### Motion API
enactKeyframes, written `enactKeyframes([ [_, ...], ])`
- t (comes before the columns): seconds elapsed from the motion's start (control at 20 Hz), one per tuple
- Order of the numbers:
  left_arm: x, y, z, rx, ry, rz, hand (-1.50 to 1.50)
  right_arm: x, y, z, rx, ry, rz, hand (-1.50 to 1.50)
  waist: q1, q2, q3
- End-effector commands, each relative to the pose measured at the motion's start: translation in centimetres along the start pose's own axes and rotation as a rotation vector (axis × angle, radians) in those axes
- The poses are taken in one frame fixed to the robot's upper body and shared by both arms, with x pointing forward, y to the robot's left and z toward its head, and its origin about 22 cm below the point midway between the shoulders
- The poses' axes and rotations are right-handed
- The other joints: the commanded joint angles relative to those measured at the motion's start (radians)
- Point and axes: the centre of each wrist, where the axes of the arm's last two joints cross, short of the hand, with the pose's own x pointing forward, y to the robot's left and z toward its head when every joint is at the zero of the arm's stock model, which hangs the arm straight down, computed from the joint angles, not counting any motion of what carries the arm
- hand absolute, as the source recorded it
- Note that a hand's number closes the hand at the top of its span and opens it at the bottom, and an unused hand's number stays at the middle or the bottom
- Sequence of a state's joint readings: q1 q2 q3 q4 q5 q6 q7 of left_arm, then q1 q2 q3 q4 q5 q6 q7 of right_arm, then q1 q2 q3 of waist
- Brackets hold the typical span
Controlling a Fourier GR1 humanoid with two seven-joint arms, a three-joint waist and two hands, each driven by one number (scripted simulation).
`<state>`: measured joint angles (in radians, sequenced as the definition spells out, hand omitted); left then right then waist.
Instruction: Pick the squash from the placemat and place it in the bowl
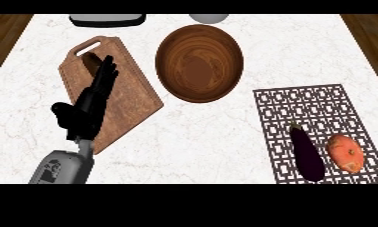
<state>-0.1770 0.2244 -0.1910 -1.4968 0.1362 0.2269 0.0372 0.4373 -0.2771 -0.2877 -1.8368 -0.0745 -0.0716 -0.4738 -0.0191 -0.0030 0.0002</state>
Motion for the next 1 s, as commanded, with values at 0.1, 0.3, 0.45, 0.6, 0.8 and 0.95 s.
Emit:
enactKeyframes([
  [0.1,-0.1,-0.1,-0.1,-0.009,0.002,-0.008,0.0,4.4,-2.4,-1.8,-0.029,0.11,0.174,-1.5,0.014,0.003,-0.002],
  [0.3,0.9,-0.8,0.4,-0.02,0.001,-0.007,0.0,7.4,-4.0,-3.4,0.085,0.211,0.169,-1.5,0.015,0.002,-0.001],
  [0.45,0.4,-0.3,0.5,-0.016,0.003,-0.008,0.0,7.0,-3.0,-3.2,0.139,0.343,0.223,-1.5,0.02,0.003,-0.001],
  [0.6,0.4,-0.8,0.2,-0.01,0.004,-0.002,0.0,5.8,-3.7,-5.2,0.204,0.437,0.254,-1.5,0.022,0.004,-0.001],
  [0.8,0.9,-0.4,1.8,-0.026,0.005,-0.006,0.0,5.3,-2.9,-4.1,0.273,0.529,0.283,-1.5,0.022,0.002,0.0],
  [0.95,0.6,-0.4,1.0,-0.01,-0.003,-0.003,0.0,3.0,-2.4,-3.7,0.325,0.549,0.287,-1.5,0.017,0.003,0.0],
])
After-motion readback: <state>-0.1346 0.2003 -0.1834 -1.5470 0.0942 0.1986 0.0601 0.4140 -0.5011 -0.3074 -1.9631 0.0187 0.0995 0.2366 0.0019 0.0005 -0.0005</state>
